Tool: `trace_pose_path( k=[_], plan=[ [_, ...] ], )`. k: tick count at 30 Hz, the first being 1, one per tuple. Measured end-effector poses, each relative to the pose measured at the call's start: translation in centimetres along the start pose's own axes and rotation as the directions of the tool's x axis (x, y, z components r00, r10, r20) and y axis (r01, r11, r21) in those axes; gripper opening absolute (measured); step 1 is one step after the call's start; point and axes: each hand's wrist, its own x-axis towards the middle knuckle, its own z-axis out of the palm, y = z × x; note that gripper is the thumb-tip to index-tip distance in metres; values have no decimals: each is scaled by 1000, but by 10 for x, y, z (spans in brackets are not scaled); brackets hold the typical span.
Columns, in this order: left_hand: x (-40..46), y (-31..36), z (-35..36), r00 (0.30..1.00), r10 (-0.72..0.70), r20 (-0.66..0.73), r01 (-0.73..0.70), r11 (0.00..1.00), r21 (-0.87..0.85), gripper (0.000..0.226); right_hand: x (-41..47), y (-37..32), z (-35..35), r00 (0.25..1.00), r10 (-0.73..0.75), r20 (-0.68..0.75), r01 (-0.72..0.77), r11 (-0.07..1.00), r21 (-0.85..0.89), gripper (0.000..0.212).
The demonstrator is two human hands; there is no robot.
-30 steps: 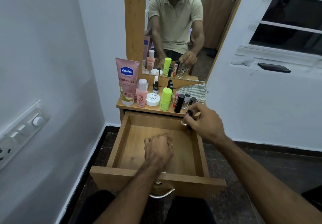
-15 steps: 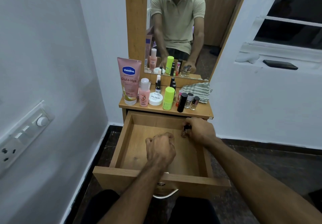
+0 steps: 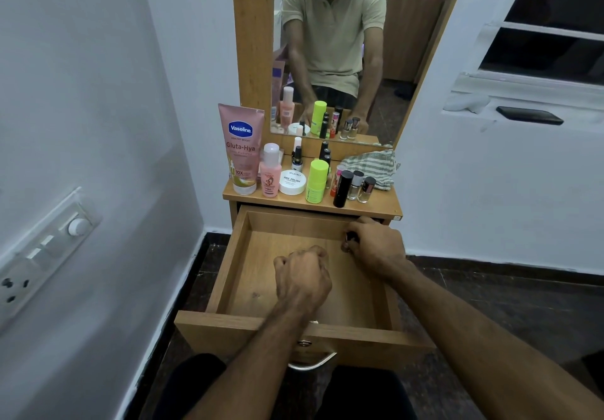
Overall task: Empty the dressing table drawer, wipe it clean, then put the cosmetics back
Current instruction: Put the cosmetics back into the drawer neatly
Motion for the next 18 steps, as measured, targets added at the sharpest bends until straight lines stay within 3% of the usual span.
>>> trace_pose_path(
  k=[4, 14, 18],
  plan=[
    [0, -1, 1, 1000, 2, 0, -2, 1000, 4, 30, 0, -3, -1, 999, 24, -22, -24, 1000, -8, 10],
    [1, -2, 2, 1000, 9, 1, -9, 1000, 22, 34, -5, -3, 1, 998, 22, -67, -22, 1000, -2, 19],
    [1, -2, 3, 1000, 11, -3, -11, 1000, 18, 34, -10, -1, -9, 980, -49, -192, 54, 998, 22, 16]
  ],
)
